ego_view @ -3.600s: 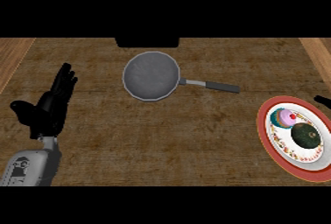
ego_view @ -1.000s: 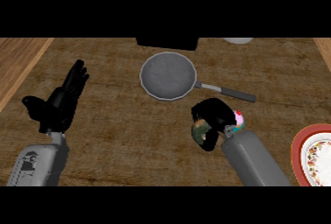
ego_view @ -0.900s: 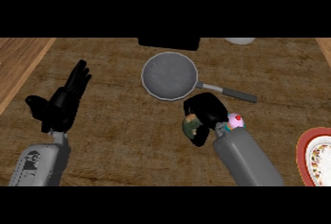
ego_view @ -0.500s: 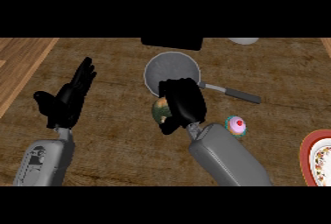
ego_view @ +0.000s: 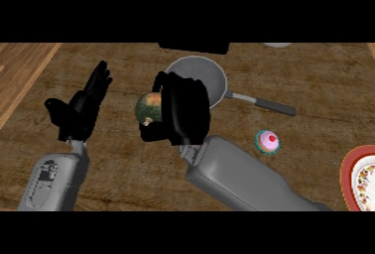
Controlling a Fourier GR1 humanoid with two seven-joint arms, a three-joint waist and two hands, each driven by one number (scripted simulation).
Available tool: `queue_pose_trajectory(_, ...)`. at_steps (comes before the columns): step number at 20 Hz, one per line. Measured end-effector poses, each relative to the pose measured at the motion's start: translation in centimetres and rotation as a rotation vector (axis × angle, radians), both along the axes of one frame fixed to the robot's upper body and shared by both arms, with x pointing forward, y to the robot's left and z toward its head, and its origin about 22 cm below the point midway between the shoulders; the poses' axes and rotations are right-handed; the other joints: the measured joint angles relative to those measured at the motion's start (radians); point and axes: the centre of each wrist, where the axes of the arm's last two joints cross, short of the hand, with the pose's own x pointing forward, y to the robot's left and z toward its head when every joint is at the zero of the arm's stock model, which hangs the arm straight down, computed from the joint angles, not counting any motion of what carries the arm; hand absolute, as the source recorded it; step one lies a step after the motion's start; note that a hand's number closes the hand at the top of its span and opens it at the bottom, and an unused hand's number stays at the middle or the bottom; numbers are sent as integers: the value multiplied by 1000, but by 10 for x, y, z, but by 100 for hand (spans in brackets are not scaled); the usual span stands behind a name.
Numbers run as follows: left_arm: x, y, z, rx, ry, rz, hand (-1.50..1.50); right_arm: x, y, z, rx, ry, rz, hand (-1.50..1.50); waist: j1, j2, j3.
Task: Pick the squash from the plate and place it in the pan
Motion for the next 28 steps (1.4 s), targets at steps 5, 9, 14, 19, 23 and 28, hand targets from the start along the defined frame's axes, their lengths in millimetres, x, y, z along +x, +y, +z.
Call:
queue_pose_trajectory(5, 1, 4, 0, 0, -2, 29, 0, 20, 12, 4, 64, -20, -50, 150, -29, 4, 0)
queue_pose_trajectory(9, 1, 12, 1, 1, -7, 52, 0, 47, 12, -6, 44, -38, -113, 150, -48, 6, 0)
queue_pose_trajectory(14, -5, 19, -2, 1, -14, 65, 0, 82, -4, -28, -32, -60, -198, 150, -62, 8, 1)
queue_pose_trajectory(19, -8, 21, -1, 0, -20, 67, 0, 111, -33, -51, -73, -71, -259, 150, -63, 15, 2)
queue_pose_trajectory(23, -5, 19, 4, -5, -24, 58, 0, 124, -55, -64, -61, -74, -289, 150, -57, 22, 2)
queue_pose_trajectory(28, -4, 14, 7, -6, -31, 43, 0, 129, -72, -77, 19, -28, -308, -150, -41, 32, 4)
